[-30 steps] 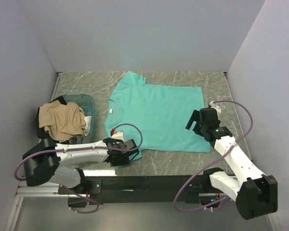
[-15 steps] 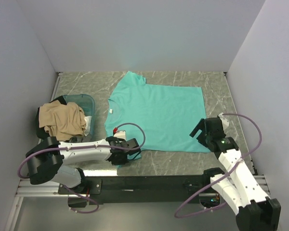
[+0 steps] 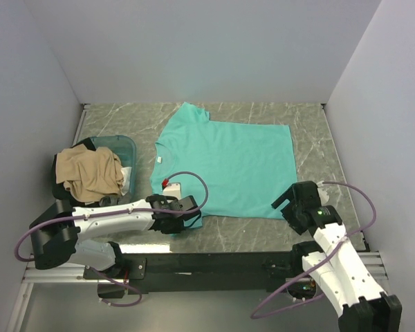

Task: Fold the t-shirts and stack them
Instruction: Fold the tshirt

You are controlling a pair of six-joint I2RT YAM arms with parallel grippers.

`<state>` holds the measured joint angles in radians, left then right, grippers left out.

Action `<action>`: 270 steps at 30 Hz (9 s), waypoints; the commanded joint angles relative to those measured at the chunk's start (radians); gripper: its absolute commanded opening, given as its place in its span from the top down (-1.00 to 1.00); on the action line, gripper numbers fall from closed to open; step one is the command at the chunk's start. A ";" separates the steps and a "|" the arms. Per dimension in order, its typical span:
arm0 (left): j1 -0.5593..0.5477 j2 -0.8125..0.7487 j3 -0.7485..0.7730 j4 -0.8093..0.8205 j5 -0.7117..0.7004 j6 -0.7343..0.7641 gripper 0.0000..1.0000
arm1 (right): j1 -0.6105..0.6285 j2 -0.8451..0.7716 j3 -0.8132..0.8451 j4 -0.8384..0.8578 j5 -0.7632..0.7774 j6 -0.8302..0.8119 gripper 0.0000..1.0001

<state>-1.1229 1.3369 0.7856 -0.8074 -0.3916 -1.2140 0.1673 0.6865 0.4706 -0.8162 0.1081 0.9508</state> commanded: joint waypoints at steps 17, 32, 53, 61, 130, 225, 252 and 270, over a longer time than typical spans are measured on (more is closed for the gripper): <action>0.035 -0.053 -0.016 0.056 0.000 0.062 0.99 | -0.074 0.127 -0.112 0.169 0.085 0.056 -0.57; 0.077 -0.071 -0.016 0.060 0.007 0.088 0.99 | -0.146 0.156 -0.101 0.203 0.059 -0.023 0.59; 0.156 -0.042 0.095 0.019 -0.093 0.175 0.99 | -0.143 0.174 0.036 0.206 0.048 -0.153 1.00; 0.248 -0.002 0.199 0.079 -0.133 0.306 0.99 | -0.143 0.271 0.164 0.227 0.039 -0.216 1.00; 0.569 0.604 0.815 0.243 -0.144 0.765 -0.99 | -0.126 0.731 0.585 0.345 0.182 -0.316 -0.80; 0.741 1.182 1.528 0.108 0.036 0.481 -0.25 | -0.009 0.522 0.346 0.396 0.013 -0.412 -0.84; 0.747 1.199 1.475 0.071 0.080 0.499 0.99 | -0.015 0.522 0.367 0.414 0.042 -0.400 -0.82; 0.746 0.990 1.276 0.217 0.045 0.502 0.99 | -0.060 1.204 1.153 0.146 0.349 -0.409 -0.78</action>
<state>-0.3763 2.4165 2.0697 -0.6327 -0.3378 -0.7223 0.1207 1.7714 1.5005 -0.5663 0.3550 0.5545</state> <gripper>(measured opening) 0.015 0.893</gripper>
